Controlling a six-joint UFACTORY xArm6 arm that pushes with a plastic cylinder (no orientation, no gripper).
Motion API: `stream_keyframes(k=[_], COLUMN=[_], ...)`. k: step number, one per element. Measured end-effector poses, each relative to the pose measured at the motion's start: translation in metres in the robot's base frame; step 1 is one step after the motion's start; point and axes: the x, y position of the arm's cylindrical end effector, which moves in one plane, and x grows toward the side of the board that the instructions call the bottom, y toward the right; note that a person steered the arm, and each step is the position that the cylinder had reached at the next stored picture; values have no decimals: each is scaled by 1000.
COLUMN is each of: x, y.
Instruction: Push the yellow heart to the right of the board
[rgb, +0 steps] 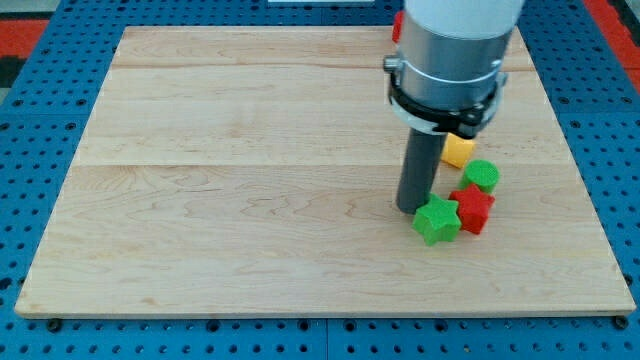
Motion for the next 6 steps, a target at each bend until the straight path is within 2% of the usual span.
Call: stream_keyframes(k=[2,3,4,6], x=[-13,-52,-58,-98], y=[-4,20,36,60])
